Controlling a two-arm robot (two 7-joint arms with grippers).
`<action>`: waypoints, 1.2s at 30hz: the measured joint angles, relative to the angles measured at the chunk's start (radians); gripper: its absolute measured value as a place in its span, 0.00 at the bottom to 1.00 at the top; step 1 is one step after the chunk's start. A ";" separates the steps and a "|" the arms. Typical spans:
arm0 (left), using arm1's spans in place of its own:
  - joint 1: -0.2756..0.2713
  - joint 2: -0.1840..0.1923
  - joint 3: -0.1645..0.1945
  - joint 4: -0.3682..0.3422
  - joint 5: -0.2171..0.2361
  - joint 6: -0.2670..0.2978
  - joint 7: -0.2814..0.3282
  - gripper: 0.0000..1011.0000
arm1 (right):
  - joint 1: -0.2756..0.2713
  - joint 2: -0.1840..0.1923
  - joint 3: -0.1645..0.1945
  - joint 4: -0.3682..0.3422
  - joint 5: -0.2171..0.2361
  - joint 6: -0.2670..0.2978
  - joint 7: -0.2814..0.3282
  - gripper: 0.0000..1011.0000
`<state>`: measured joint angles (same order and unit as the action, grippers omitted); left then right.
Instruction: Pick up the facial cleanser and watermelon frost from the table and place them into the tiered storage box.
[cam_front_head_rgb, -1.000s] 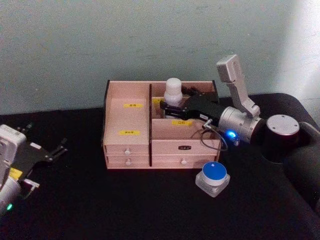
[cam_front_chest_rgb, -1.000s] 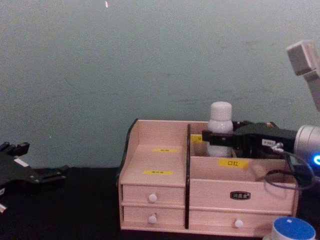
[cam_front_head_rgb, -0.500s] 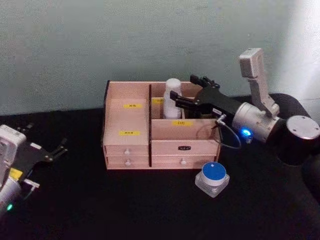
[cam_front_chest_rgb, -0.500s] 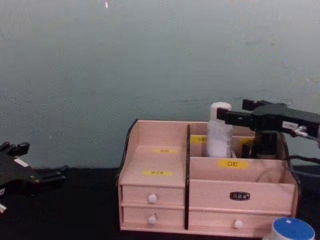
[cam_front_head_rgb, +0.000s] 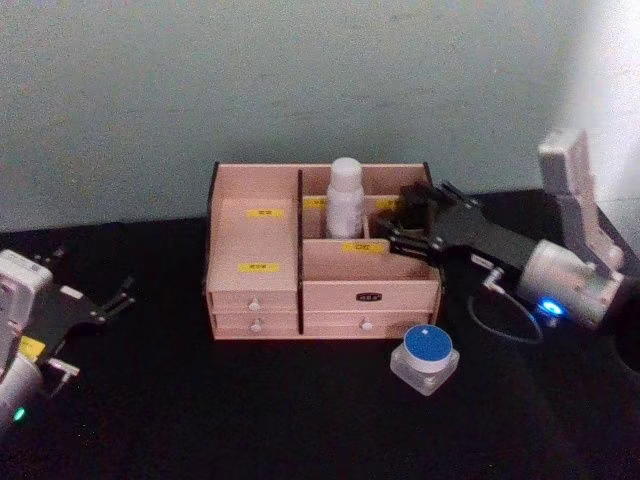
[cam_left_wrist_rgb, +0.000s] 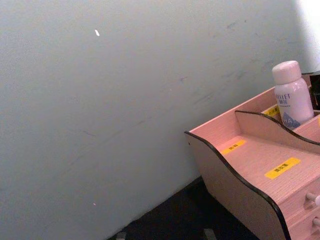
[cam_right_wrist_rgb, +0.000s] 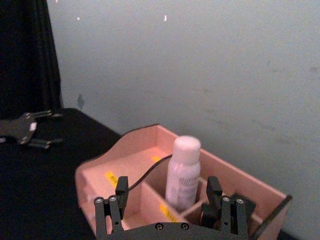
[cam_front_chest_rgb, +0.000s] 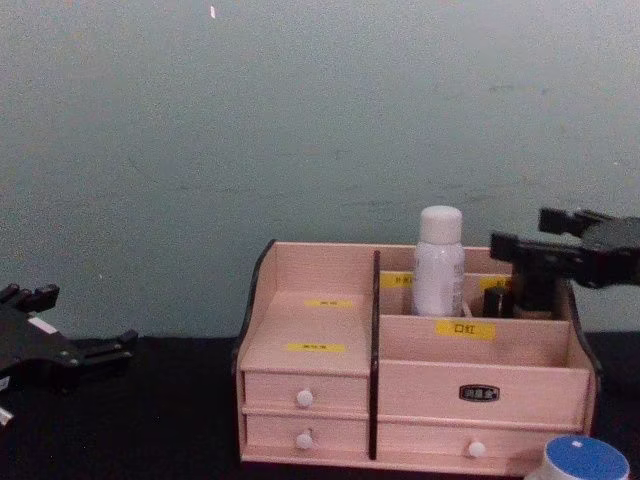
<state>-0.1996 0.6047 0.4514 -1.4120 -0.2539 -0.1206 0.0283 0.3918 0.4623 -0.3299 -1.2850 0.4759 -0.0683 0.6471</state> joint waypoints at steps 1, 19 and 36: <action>0.000 0.000 0.000 0.000 0.000 0.000 0.000 0.99 | -0.026 0.019 0.004 -0.033 0.007 0.007 -0.003 0.99; 0.000 0.000 0.000 0.000 0.000 0.000 0.000 0.99 | -0.276 0.220 0.038 -0.278 0.044 0.023 -0.022 0.99; 0.000 0.000 0.000 0.000 0.000 0.000 0.000 0.99 | -0.346 0.270 0.022 -0.302 0.053 0.113 -0.054 0.99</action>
<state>-0.1995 0.6047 0.4514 -1.4119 -0.2539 -0.1205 0.0283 0.0461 0.7322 -0.3083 -1.5868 0.5293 0.0447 0.5930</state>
